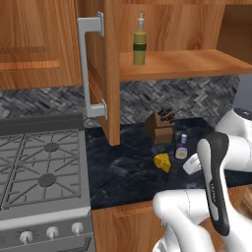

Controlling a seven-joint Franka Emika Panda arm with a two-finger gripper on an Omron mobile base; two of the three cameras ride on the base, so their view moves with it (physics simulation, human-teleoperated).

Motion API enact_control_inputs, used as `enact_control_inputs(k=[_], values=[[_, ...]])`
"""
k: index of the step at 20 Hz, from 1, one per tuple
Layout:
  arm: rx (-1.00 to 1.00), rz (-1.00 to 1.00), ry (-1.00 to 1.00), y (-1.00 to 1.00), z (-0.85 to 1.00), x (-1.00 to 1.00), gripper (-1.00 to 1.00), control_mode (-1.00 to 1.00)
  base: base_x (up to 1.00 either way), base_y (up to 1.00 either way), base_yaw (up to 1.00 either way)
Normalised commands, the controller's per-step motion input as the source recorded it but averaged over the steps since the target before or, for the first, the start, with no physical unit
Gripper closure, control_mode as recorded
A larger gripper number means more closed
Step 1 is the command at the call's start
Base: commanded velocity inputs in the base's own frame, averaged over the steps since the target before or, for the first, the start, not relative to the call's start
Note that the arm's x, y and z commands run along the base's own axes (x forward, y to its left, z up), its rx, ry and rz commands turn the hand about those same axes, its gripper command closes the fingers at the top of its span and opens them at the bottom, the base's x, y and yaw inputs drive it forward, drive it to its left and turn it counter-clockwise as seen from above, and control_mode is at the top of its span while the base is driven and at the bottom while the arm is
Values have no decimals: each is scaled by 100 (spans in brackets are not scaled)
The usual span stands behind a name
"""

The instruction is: There are various items on the counter. Only move the condiments/shakers into the cabinet.

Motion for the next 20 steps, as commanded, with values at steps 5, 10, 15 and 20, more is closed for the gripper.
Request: enact_control_inputs(k=[5, 10, 15, 20], values=[[2, 0, 2, 9, -12, 7, -100, -100, 0, 0, 0], [0, -2, 1, 1, 0, 65, -100, -100, 0, 0, 0], [-2, -13, 0, -13, -20, 76, -100, -100, 0, 0, 0], [-3, -31, 1, -3, -32, 48, -100, -100, 0, 0, 0]])
